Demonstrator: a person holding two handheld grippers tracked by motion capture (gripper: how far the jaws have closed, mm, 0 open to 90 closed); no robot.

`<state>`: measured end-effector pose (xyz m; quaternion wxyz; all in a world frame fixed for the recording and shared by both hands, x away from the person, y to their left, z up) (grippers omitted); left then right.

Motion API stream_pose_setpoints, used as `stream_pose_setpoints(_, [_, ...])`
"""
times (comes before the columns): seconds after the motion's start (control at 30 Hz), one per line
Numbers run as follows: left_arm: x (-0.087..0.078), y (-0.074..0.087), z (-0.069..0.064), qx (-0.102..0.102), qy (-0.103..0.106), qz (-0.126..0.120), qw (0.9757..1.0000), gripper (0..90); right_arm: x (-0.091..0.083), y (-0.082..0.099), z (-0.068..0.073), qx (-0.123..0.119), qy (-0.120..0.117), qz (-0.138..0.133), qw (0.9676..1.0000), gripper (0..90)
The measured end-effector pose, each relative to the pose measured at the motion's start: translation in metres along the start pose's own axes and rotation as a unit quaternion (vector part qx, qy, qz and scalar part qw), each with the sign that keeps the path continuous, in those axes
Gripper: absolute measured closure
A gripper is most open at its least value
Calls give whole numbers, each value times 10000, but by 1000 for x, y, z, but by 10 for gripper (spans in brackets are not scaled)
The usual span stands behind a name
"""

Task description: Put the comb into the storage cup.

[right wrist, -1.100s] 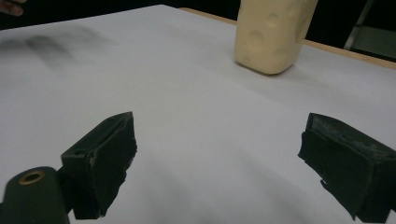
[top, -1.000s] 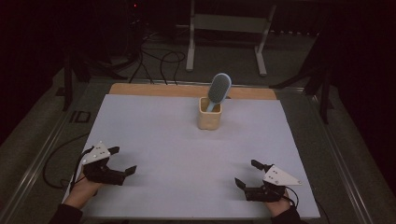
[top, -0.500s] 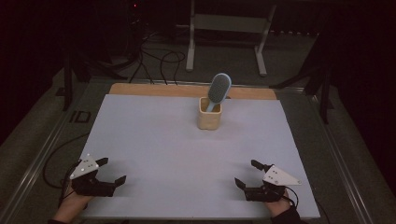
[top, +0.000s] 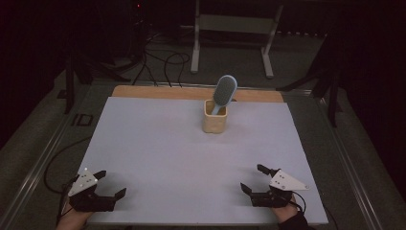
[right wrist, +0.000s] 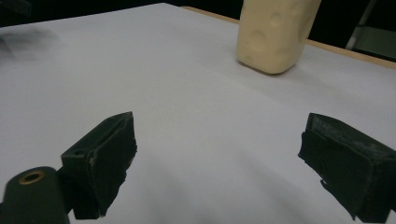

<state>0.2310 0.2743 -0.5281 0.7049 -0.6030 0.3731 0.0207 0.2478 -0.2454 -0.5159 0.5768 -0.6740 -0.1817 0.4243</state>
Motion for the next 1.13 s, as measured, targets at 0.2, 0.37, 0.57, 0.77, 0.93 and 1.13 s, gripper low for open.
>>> stream_pose_setpoints(0.2, [3, 2, 2, -37, -27, -48, 10000, 0, 1, 0, 0, -25, -14, 6, 10000, 101])
stream_pose_setpoints(0.37, [6, 5, 2, 29, -95, 12, 9999, 0, 1, 1, 0, -26, -27, 25, 10000, 101])
stream_pose_setpoints(0.57, [7, 5, 0, 81, -93, 4, 9999, 0, 2, 1, 0, -18, -40, 32, 10000, 101])
stream_pose_setpoints(0.77, [6, 6, 3, 14, -168, -48, 9998, 0, 3, 2, 0, -6, -39, 77, 10000, 101])
stream_pose_setpoints(0.93, [7, 6, 5, -4, -228, -54, 9997, 0, 4, 2, 0, -2, -46, 68, 10000, 101])
stream_pose_setpoints(1.13, [7, 6, 5, -23, -234, -63, 9997, 0, 4, 2, 0, 6, -54, 74, 10000, 101])
Point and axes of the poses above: each handheld gripper's, and its own axes: x roughly forward along the jaws, y roughly out of its underside, z roughly to its left, the point moved 3 cm from there along x, roughly forward along the jaws, and after that the axes turned 7 degrees about -y, right-handed, at the moved point
